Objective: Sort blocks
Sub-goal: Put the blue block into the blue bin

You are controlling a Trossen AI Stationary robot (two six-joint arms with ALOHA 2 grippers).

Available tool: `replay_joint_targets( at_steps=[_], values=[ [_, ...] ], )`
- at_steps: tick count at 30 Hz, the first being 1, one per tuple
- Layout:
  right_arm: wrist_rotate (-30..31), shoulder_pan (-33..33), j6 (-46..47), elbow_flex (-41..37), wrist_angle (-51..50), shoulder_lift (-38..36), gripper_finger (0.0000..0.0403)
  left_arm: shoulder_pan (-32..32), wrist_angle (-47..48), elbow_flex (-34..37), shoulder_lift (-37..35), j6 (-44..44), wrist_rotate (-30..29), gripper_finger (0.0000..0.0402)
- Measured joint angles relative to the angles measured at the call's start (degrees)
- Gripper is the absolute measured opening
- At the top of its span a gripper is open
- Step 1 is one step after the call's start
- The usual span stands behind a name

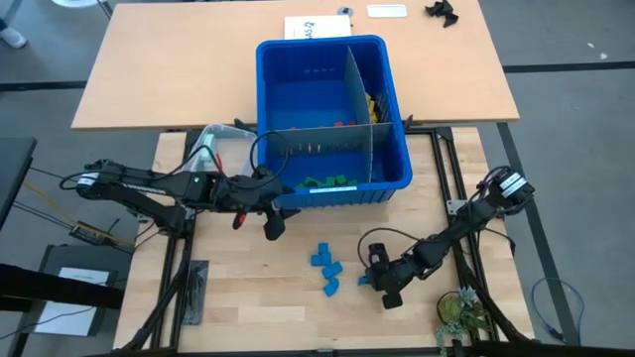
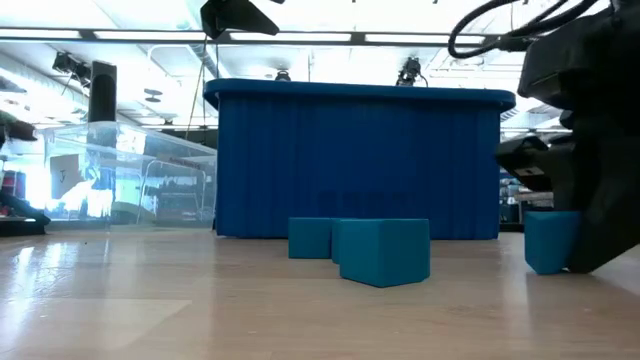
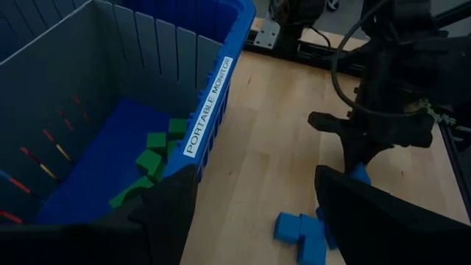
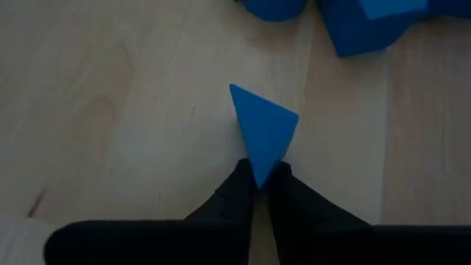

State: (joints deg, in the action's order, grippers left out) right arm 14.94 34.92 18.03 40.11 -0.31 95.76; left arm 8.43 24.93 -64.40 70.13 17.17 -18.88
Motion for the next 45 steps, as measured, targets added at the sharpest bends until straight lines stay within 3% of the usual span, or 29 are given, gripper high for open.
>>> replay_joint_targets(
  at_steps=[4, 10, 18, 26, 32, 39, 45],
  values=[
    [-0.6, 0.0, -0.3, 0.9, -4.2, -3.1, 0.0006, 0.0, 0.2, 0.0, 0.0, -0.2, 0.0, 0.0285],
    [-0.5, 0.0, -0.3, 1.6, -7.5, -10.0, 0.0002, 0.0, 0.2, 0.0, 0.0, -0.2, 0.0, 0.0285],
    [5.6, -3.4, -0.3, 1.7, -11.7, -23.8, 0.0001, 0.0, 0.2, 0.0, 0.0, -0.3, 0.0, 0.0285],
    [14.7, -16.0, -0.3, 1.8, -15.1, -39.9, 0.0, 0.0, -1.0, 0.0, 0.0, -0.3, -0.2, 0.0285],
    [15.5, -28.6, -6.0, 1.8, -16.1, -47.5, 0.0, 0.0, -1.3, 0.0, 0.0, -0.4, -0.9, 0.0285],
    [16.7, -39.2, -14.4, 1.8, -19.3, -48.8, 0.0003, -0.1, -1.2, 0.0, 0.0, -0.4, -1.0, 0.0285],
    [15.4, -42.6, -17.4, 1.8, -20.3, -47.6, 0.0034, -0.1, -1.3, 0.0, 0.0, -0.4, -1.3, 0.0285]
  ],
)
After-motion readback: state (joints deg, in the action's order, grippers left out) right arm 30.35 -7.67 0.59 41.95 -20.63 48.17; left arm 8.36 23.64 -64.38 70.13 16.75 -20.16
